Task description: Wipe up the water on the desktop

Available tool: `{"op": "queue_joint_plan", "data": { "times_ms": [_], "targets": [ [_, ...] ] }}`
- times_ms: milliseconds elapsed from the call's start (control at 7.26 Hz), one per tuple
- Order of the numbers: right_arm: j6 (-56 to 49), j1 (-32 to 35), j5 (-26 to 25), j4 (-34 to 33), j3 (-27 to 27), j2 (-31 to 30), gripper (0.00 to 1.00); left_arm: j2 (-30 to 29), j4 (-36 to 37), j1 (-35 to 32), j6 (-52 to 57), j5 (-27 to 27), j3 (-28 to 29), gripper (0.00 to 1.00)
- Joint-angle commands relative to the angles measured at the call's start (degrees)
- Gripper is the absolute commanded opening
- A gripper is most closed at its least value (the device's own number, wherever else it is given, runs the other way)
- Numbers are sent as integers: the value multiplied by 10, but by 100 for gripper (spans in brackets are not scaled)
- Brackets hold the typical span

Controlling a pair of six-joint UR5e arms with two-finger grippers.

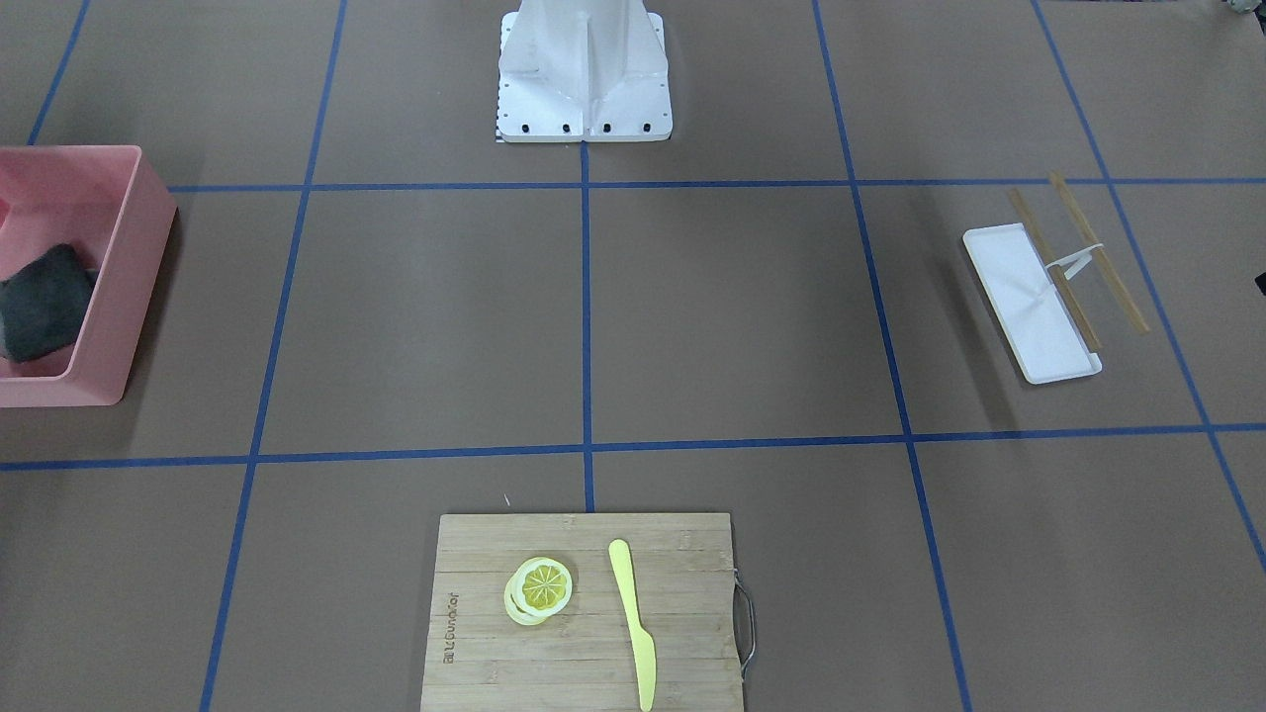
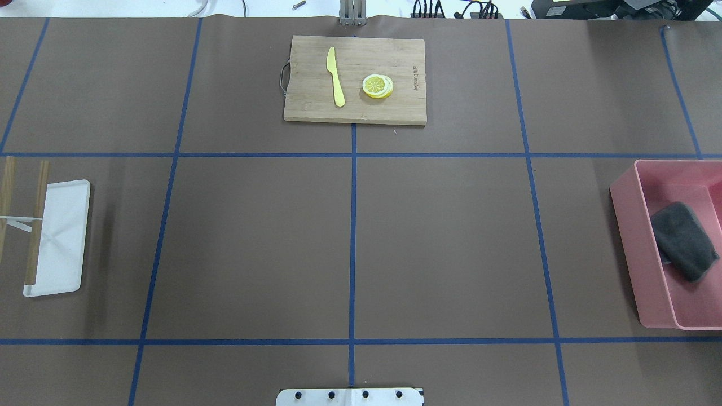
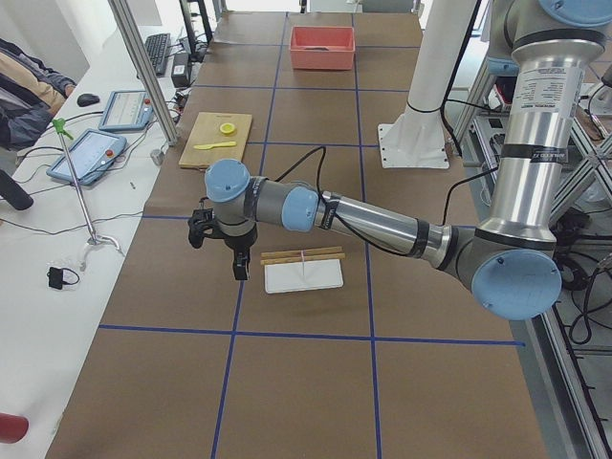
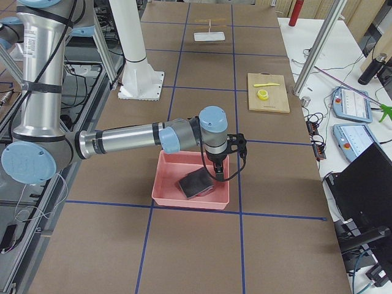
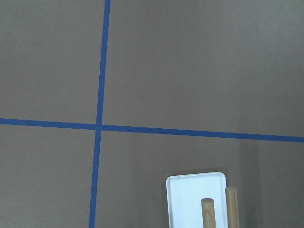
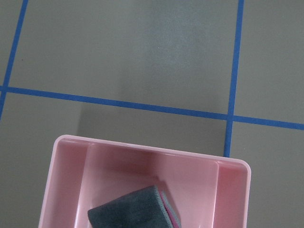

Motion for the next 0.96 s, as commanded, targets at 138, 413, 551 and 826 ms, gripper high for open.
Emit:
{"op": "queue_joint_plan", "data": {
  "times_ms": [138,413,551,826],
  "targets": [
    [1,-2,1,-1,-3,6,100,1,-17,0,-1,1,8,98],
    [2,-2,2,-1,-3,6,100,3,-20,0,1,1,9,98],
    [2,-2,2,-1,-3,6,100,3,-20,0,1,1,10,98],
    [2,-2,2,-1,-3,6,100,3,-20,0,-1,1,8,98]
  ]
}}
